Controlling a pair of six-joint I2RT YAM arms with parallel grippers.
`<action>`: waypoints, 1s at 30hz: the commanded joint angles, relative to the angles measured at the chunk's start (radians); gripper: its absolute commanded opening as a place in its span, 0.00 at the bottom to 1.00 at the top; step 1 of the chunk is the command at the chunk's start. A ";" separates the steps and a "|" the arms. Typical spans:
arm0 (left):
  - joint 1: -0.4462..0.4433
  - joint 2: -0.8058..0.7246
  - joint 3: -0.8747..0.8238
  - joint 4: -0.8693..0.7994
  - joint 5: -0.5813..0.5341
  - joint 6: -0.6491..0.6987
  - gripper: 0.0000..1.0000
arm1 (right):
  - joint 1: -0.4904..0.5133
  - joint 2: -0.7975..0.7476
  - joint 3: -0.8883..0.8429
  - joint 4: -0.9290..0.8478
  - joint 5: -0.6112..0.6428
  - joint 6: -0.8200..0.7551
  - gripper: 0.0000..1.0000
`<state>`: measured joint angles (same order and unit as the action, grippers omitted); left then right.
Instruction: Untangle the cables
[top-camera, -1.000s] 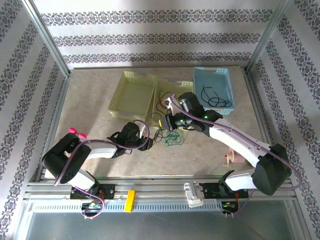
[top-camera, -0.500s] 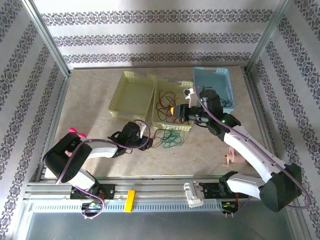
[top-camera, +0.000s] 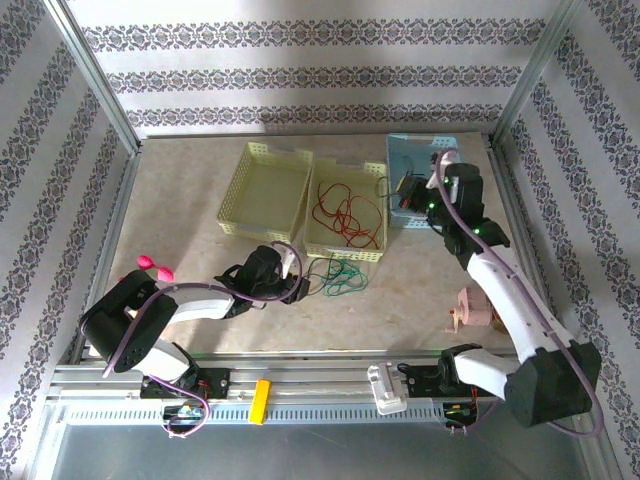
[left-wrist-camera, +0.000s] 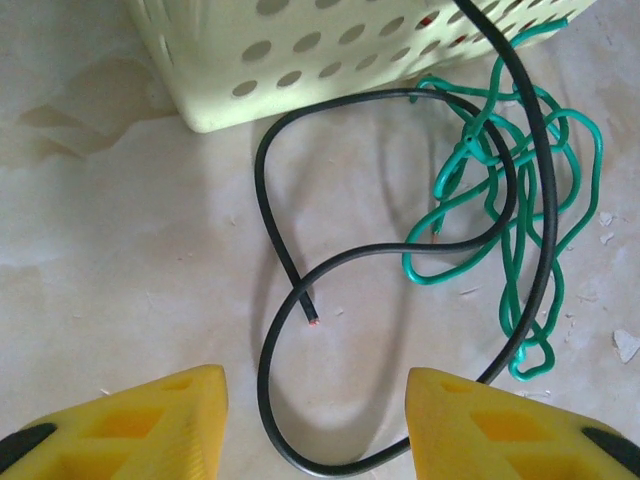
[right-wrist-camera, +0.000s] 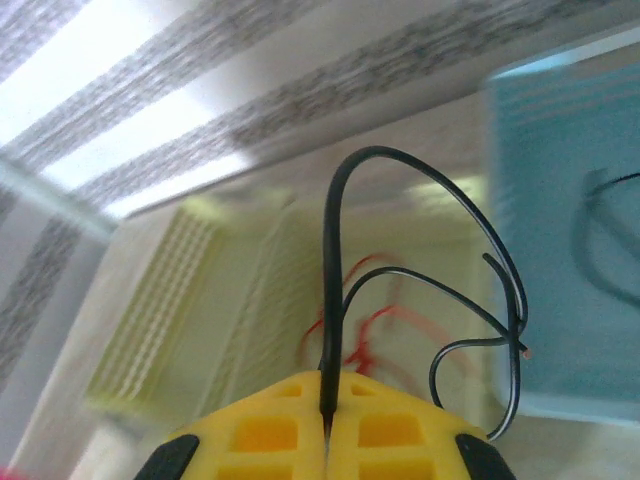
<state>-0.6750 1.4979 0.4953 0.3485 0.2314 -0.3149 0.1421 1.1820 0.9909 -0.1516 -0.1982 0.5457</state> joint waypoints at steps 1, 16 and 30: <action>-0.019 0.011 0.020 -0.019 -0.010 0.026 0.50 | -0.091 0.109 0.059 0.060 0.117 0.070 0.08; -0.046 -0.019 0.026 -0.046 -0.033 0.040 0.53 | -0.135 0.267 0.027 0.060 0.044 0.168 0.41; -0.046 0.033 0.051 -0.022 -0.123 0.017 0.58 | 0.460 0.166 -0.155 -0.130 -0.136 -0.161 0.41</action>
<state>-0.7074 1.5318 0.5392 0.3206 0.1551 -0.2924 0.5266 1.3193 0.8307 -0.2085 -0.2985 0.4992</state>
